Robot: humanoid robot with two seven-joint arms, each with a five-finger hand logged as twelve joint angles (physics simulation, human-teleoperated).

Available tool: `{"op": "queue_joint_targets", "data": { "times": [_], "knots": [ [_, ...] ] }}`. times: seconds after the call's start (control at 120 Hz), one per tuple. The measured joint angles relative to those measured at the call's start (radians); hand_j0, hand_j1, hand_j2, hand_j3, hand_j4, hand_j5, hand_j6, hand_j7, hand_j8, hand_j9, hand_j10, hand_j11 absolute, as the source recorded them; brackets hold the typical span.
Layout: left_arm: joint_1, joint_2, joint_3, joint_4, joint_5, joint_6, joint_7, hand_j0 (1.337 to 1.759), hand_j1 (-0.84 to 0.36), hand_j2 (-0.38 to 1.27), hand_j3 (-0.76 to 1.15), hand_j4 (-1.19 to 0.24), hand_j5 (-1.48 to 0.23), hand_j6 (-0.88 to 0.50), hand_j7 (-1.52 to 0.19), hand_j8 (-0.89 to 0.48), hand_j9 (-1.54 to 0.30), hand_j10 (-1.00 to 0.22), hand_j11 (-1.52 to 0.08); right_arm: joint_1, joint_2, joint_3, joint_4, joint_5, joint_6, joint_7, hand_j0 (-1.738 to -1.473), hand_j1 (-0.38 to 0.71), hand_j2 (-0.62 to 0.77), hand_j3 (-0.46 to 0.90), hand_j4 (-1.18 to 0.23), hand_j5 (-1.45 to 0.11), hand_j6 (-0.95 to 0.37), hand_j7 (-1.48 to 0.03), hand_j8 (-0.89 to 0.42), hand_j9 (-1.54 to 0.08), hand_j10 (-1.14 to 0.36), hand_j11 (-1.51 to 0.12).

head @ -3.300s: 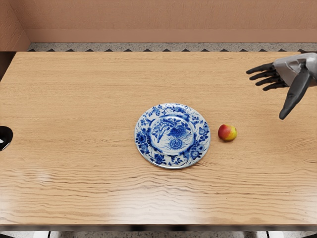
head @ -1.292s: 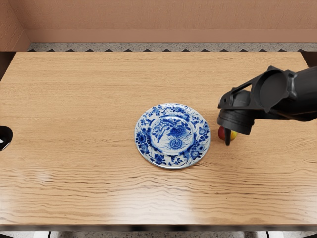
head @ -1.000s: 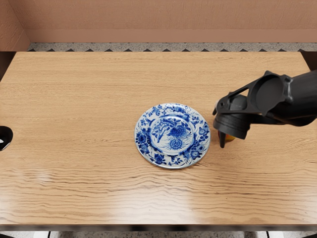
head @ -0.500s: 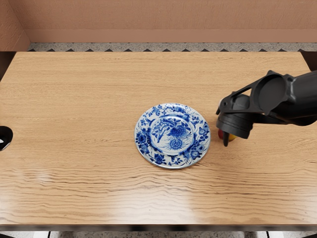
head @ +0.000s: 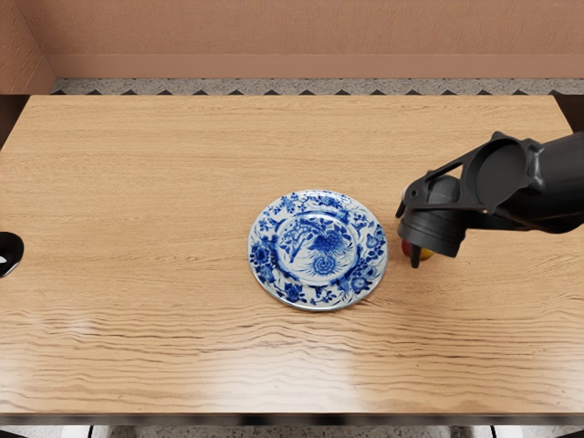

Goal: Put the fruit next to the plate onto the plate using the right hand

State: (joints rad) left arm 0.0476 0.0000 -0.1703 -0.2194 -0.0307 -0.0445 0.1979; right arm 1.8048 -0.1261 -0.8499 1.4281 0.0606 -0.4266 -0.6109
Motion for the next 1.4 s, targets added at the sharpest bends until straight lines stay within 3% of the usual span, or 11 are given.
{"op": "queue_joint_targets", "data": {
  "times": [0.442, 0.55, 0.675, 0.817, 0.95, 0.967, 1.125, 1.4],
  "knots": [
    [0.000, 0.000, 0.000, 0.000, 0.000, 0.000, 0.000, 1.658, 0.35, 0.00, 0.00, 0.00, 0.00, 0.00, 0.00, 0.00, 0.00, 0.00, 0.00, -0.020, 0.004, -0.007, -0.006, 0.001, -0.030, 0.000, -1.658, 0.04, -0.06, 0.00, -0.33, -0.43, -0.33, -0.43, -0.33, -0.43, -0.33, -0.43],
    [0.000, 0.000, 0.000, 0.000, 0.000, 0.000, 0.000, 1.658, 0.35, 0.00, 0.00, 0.00, 0.00, 0.00, 0.00, 0.00, 0.00, 0.00, 0.00, -0.029, -0.003, 0.001, -0.006, 0.002, -0.034, 0.000, -1.658, 0.20, -0.08, 0.00, -0.46, -0.60, -0.46, -0.60, -0.44, -0.60, -0.46, -0.60],
    [0.000, 0.000, 0.000, 0.000, 0.000, 0.000, 0.000, 1.658, 0.35, 0.00, 0.00, 0.00, 0.00, 0.00, 0.00, 0.00, 0.00, 0.00, 0.00, -0.041, -0.022, 0.019, -0.006, 0.001, -0.032, -0.001, -1.651, 0.26, 0.08, 0.00, -0.62, -0.81, -0.41, -0.80, -0.34, -0.82, -0.53, -0.82],
    [0.000, 0.000, 0.000, 0.000, 0.000, 0.000, 0.000, 1.658, 0.35, 0.00, 0.00, 0.00, 0.00, 0.00, 0.00, 0.00, 0.00, 0.00, 0.00, -0.045, -0.047, 0.030, -0.006, 0.005, -0.027, 0.001, -1.653, 0.26, 0.35, 0.00, -0.70, -0.95, -0.48, -0.93, -0.40, -0.96, -0.62, -0.96],
    [0.000, 0.000, 0.000, 0.000, 0.000, 0.000, 0.000, 1.658, 0.35, 0.00, 0.00, 0.00, 0.00, 0.00, 0.00, 0.00, 0.00, 0.00, 0.00, -0.047, -0.107, 0.051, -0.012, 0.005, -0.024, 0.001, -1.655, 0.27, 0.48, 0.00, -0.74, -1.03, -0.51, -0.99, -0.43, -1.04, -0.67, -1.04],
    [0.000, 0.000, 0.000, 0.000, 0.000, 0.000, 0.000, 1.658, 0.35, 0.00, 0.00, 0.00, 0.00, 0.00, 0.00, 0.00, 0.00, 0.00, 0.00, -0.047, -0.114, 0.054, -0.015, 0.005, -0.022, 0.002, -1.656, 0.28, 0.55, 0.00, -0.74, -1.04, -0.50, -0.99, -0.44, -1.05, -0.68, -1.05],
    [0.000, 0.000, 0.000, 0.000, 0.000, 0.000, 0.000, 1.658, 0.35, 0.00, 0.00, 0.00, 0.00, 0.00, 0.00, 0.00, 0.00, 0.00, 0.00, -0.059, -0.172, 0.078, -0.065, 0.004, 0.015, 0.002, -1.657, 0.32, 0.56, 0.00, -0.76, -1.07, -0.46, -1.03, -0.40, -1.07, -0.66, -1.08],
    [0.000, 0.000, 0.000, 0.000, 0.000, 0.000, 0.000, 1.658, 0.35, 0.00, 0.00, 0.00, 0.00, 0.00, 0.00, 0.00, 0.00, 0.00, 0.00, -0.103, -0.284, 0.304, -0.088, -0.006, 0.148, 0.002, -1.658, 0.37, 0.63, 0.00, -0.81, -1.18, -0.39, -1.10, -0.36, -1.16, -0.78, -1.17]
  ]
}}
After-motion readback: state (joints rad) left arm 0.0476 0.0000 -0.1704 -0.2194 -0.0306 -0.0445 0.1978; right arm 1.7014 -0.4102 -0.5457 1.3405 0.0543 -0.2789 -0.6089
